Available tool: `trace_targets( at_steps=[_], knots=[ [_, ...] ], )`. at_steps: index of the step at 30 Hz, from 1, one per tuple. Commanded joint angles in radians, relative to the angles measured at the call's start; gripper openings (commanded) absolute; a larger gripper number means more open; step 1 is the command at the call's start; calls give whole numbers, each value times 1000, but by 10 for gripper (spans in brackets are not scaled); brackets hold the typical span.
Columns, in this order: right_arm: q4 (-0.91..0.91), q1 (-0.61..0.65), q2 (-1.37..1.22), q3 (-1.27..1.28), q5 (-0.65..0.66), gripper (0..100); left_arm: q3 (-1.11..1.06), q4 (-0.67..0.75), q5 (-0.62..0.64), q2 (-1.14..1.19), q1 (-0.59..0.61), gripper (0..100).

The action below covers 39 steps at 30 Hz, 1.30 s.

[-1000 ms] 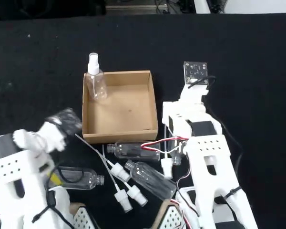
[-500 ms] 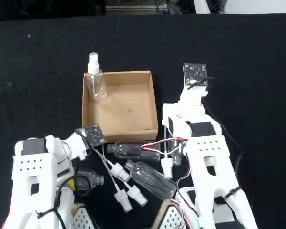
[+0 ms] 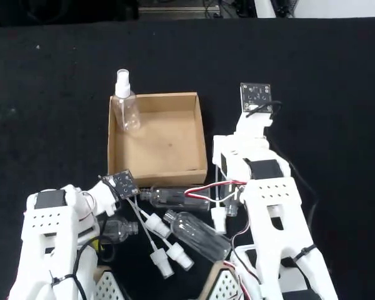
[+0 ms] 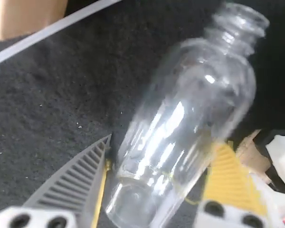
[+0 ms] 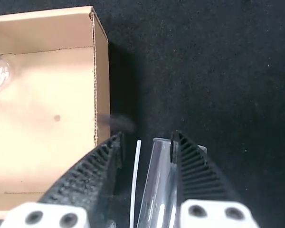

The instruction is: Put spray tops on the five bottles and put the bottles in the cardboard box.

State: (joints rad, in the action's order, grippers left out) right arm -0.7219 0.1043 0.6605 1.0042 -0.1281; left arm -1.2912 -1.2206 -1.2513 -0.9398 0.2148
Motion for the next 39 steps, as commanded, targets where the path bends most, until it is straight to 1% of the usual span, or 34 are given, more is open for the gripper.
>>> trace_targets(
  at_steps=[1,3,7,9,11,13,17,19,22,26,30,32,33,37,39],
  knots=[
    [28,18,41,-5,12,149,4,15,8,-15,4,227],
    [28,18,41,-5,12,149,7,11,2,-15,13,209],
    [29,18,41,-5,12,149,61,-87,-5,-15,15,206],
    [31,18,41,-4,12,149,101,-144,-46,-15,18,206],
    [43,18,41,-1,12,149,154,-203,-97,-15,54,206],
    [44,15,41,-1,12,149,208,-252,-157,-15,122,206],
    [43,17,41,-1,12,149,278,-265,-279,-5,355,205],
    [41,18,41,-1,12,149,275,-229,-311,-3,475,204],
    [41,18,41,-1,12,149,216,-86,-318,-3,639,203],
    [41,18,41,-1,11,149,113,87,-316,-3,828,203],
    [40,20,41,-1,11,149,67,172,-316,-9,986,207],
    [40,20,41,-1,11,149,67,193,-316,-5,1035,216],
    [40,20,41,-1,11,149,65,187,-316,-5,1050,235],
    [40,20,41,-1,11,149,76,135,-315,-14,1069,352],
    [40,20,41,1,11,149,114,89,-301,-14,1061,345]
  ],
)
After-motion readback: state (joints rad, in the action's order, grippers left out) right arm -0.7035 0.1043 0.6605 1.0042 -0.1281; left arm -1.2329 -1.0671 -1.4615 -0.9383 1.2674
